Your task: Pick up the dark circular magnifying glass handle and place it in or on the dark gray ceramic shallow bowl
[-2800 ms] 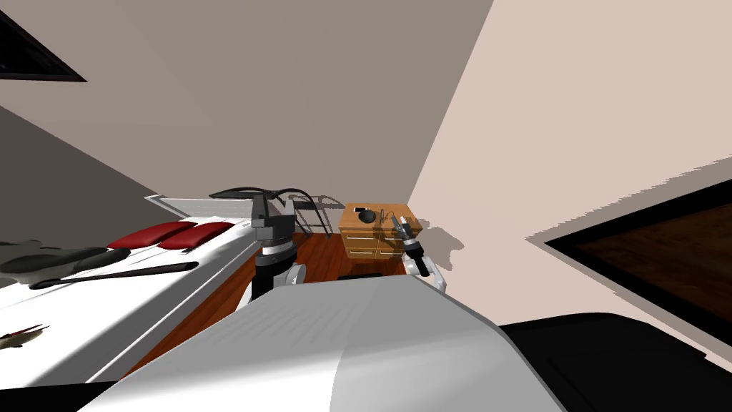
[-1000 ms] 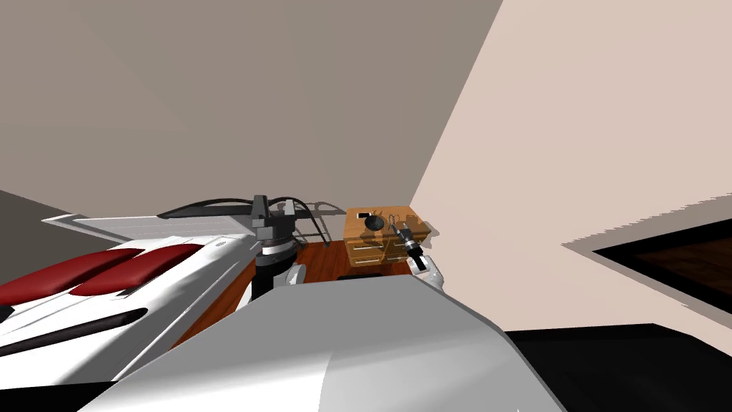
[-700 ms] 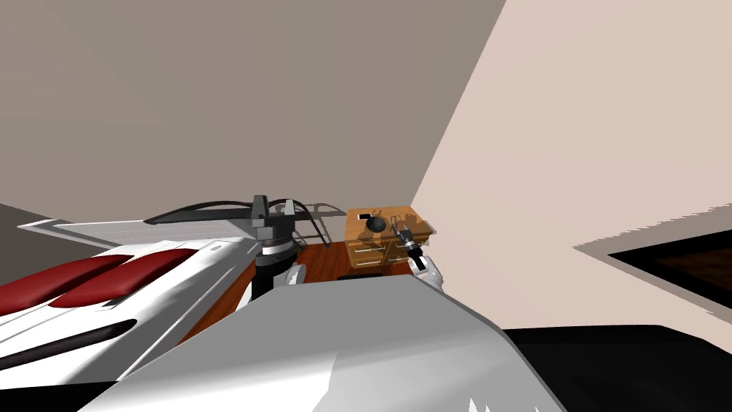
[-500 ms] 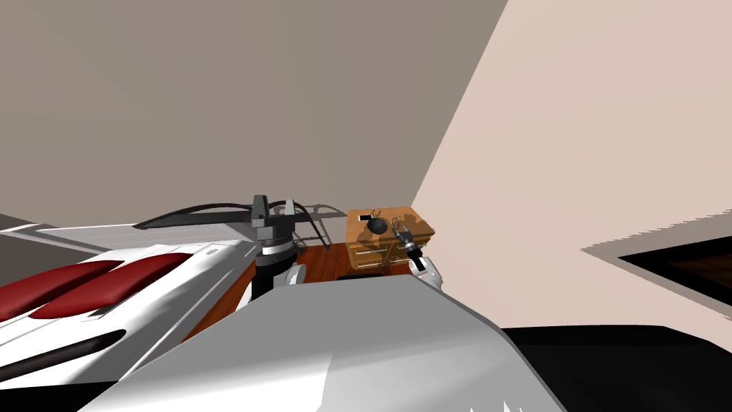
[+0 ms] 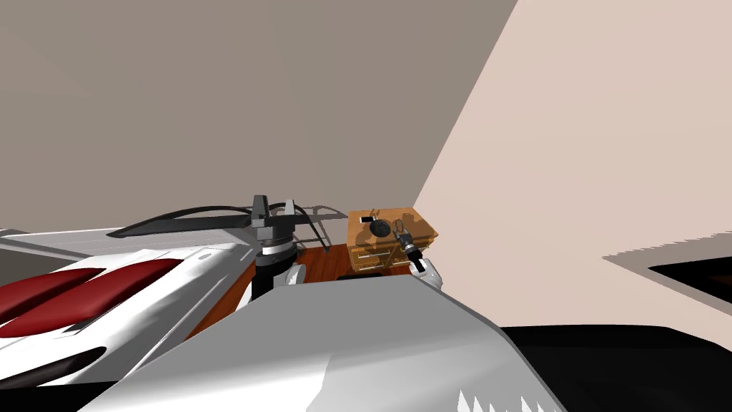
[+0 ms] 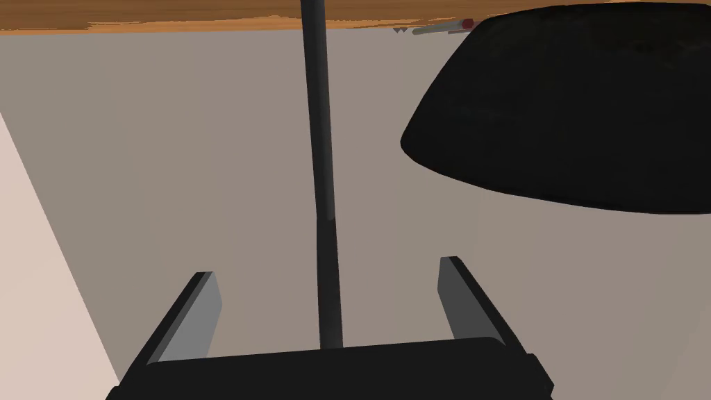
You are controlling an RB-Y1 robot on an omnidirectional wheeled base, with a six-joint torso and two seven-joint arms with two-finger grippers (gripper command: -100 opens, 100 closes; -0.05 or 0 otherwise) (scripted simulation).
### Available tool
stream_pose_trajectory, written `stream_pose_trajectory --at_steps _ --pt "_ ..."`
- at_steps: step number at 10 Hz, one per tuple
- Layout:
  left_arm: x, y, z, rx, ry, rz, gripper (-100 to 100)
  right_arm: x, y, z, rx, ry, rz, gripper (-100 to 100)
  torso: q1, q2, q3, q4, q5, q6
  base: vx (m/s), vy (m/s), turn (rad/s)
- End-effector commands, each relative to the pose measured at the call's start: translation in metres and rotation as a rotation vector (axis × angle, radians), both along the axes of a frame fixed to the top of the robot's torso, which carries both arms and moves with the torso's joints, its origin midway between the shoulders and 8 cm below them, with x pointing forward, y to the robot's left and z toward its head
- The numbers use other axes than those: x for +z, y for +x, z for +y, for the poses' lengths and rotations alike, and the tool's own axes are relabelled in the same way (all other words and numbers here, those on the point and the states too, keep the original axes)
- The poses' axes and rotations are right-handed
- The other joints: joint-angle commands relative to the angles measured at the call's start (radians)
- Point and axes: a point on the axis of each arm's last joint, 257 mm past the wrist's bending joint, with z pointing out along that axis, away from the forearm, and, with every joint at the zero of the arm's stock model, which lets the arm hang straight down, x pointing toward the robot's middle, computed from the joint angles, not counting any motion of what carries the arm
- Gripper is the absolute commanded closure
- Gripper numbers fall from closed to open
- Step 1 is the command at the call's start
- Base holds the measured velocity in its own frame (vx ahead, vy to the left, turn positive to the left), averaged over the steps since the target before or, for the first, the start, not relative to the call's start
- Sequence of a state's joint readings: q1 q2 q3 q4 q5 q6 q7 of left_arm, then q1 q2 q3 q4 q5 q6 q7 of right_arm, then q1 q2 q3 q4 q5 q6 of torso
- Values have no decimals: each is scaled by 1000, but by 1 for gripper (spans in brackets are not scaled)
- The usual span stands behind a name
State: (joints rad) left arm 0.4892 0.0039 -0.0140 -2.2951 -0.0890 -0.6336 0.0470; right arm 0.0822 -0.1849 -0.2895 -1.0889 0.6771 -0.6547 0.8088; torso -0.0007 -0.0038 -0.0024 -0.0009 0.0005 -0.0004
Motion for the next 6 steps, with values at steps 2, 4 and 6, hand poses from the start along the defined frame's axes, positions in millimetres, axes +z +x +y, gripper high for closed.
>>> stream_pose_trajectory --at_steps 2,4,6 --pt "0 0 0 0 0 0 0 2 11 -6 -17 -1 -2 -100 -1 1 1 0 0 0 -10 0 61" --pt "0 0 0 0 0 0 0 4 16 -9 -25 -1 -3 -100 -1 3 2 1 0 0 -27 -7 63" --pt "0 0 0 0 0 0 0 7 26 -14 -42 -1 -5 -100 -2 3 2 1 0 0 -24 -6 78"
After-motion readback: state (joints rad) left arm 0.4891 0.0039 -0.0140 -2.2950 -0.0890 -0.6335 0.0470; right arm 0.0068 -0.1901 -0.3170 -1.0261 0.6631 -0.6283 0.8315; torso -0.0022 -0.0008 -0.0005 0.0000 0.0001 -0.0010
